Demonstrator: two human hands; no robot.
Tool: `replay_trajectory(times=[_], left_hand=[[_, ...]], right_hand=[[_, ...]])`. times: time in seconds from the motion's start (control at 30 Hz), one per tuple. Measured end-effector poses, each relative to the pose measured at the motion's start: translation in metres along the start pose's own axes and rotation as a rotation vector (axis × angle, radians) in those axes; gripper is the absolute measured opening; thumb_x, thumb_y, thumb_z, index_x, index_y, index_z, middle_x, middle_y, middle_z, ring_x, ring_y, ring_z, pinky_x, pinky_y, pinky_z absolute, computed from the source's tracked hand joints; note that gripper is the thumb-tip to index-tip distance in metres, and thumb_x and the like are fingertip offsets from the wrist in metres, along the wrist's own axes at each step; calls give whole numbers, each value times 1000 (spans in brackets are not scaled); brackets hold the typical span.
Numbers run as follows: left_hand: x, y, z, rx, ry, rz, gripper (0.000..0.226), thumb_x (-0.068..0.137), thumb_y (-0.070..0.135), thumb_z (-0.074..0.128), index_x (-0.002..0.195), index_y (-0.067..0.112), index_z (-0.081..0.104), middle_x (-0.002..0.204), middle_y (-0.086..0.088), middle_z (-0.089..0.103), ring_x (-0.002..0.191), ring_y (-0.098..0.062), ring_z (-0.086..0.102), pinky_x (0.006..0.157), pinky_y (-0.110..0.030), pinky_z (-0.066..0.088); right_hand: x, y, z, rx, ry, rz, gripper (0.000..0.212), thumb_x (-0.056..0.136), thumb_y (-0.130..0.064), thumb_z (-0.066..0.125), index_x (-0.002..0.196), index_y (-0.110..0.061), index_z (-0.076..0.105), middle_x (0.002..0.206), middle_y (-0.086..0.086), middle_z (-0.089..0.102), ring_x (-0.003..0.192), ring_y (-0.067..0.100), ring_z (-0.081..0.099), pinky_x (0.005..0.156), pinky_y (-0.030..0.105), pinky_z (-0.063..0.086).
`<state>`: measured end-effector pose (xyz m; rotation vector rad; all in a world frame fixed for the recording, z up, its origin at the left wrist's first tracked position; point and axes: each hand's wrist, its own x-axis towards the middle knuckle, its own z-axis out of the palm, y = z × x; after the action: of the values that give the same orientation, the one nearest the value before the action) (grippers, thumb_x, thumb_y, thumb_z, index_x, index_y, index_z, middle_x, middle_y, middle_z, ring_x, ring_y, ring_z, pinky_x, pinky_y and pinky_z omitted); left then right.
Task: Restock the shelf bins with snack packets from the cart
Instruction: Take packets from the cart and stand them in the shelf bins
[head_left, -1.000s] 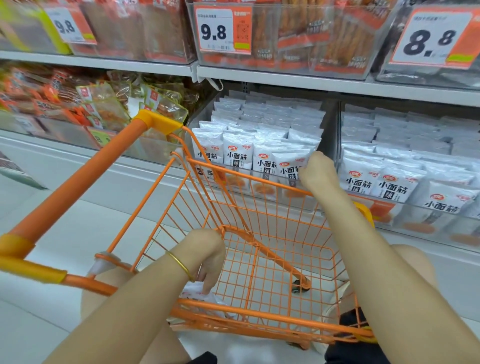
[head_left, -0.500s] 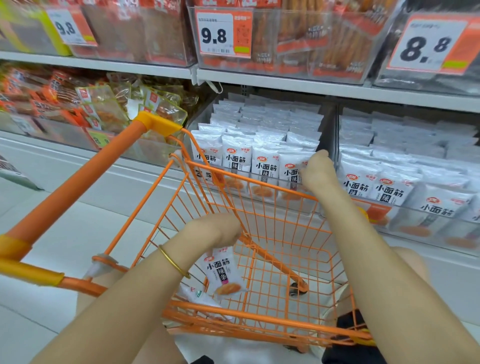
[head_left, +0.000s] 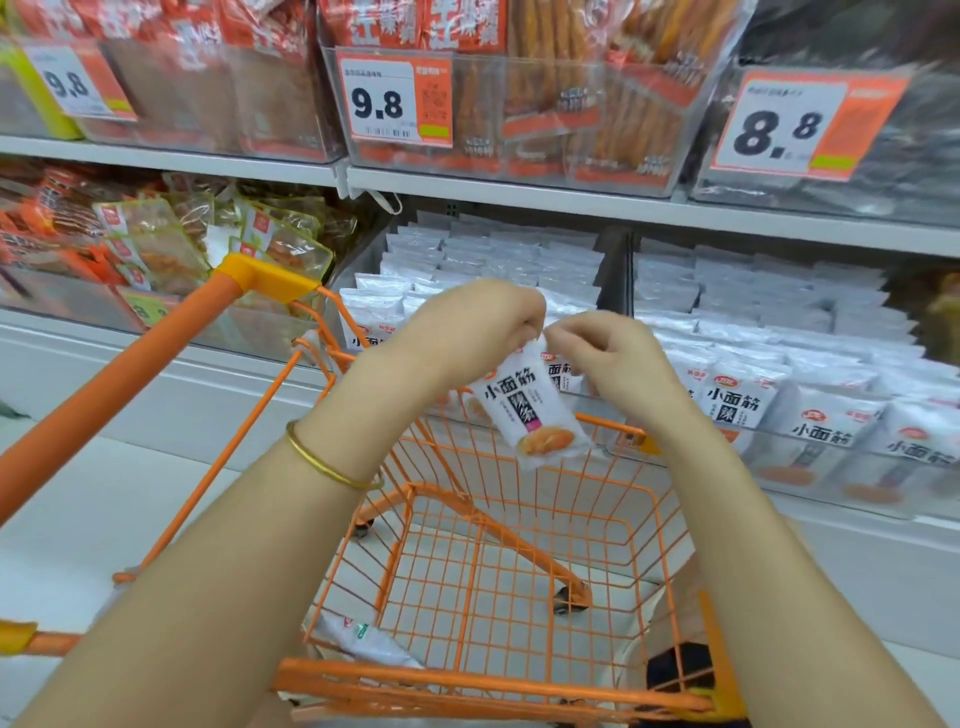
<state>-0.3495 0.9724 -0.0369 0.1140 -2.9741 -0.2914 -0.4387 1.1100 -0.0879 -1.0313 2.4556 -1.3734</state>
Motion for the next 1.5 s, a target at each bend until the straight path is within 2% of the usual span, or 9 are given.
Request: replay_trajectory(times=[0.17,0.3,0.67,0.77,1.0,1.13,1.23,1.37,1.5], left_hand=[[28,12,-1,-83,182,61,22,94,18,48,113,17,57,107,-5,61,99,-24,55,83,-41,47],[32,4,1,-301,410,89,48,89,16,58,135,15,43,126,-6,51,116,-20,47,94,-32,42],[14,-18,43,-415,98,-94,39,93,10,51,132,17,46,113,-4,57,100,-19,56,87,-30,47],[13,-18,49,-467,101,-136,41,94,8,48,134,18,45,114,-4,56,101,-18,56,84,-24,45],[10,-18,55,-501,49,-182,50,95,8,46,142,23,35,121,-3,53,102,-17,56,85,-31,49],[-12,-21,52,-500,127,-238,19,92,14,51,111,16,55,97,3,60,80,-9,60,65,-14,45],[-36,-32,59,-502,-238,-260,8,92,16,54,90,13,61,81,1,70,64,-5,67,50,-14,46],[-58,-57,95,-261,-841,-293,20,91,13,55,110,9,63,99,-2,68,76,-10,66,59,-19,50],[-85,-65,133,34,-1177,-312,35,90,22,60,124,21,55,131,-1,51,102,-21,58,89,-37,52]], right_hand=[[4,1,-6,-27,-9,-24,27,82,-24,70,81,2,60,70,11,59,64,26,54,59,35,43],[13,4,-15,131,156,-1,19,84,-15,67,102,-20,63,96,-3,69,88,13,65,82,37,53],[6,30,17,-204,181,72,31,84,-20,67,103,-7,45,79,3,55,81,29,58,70,41,48],[1,28,19,-272,222,25,46,88,-22,62,125,-13,36,72,2,53,74,28,57,65,41,48],[2,29,23,-598,231,62,26,96,-21,50,119,-10,46,101,10,52,90,32,54,61,33,37],[8,30,28,-813,191,194,22,88,-8,61,110,-5,57,118,13,45,103,32,50,61,33,34],[8,23,28,-757,248,207,31,87,-5,62,116,-5,50,120,15,43,98,33,54,60,34,36],[-9,6,38,-581,389,-42,36,84,3,56,117,-9,48,115,12,45,87,29,54,62,38,47],[-40,7,78,-429,10,-184,26,90,-13,53,116,-13,49,112,6,47,83,26,54,64,40,47]])
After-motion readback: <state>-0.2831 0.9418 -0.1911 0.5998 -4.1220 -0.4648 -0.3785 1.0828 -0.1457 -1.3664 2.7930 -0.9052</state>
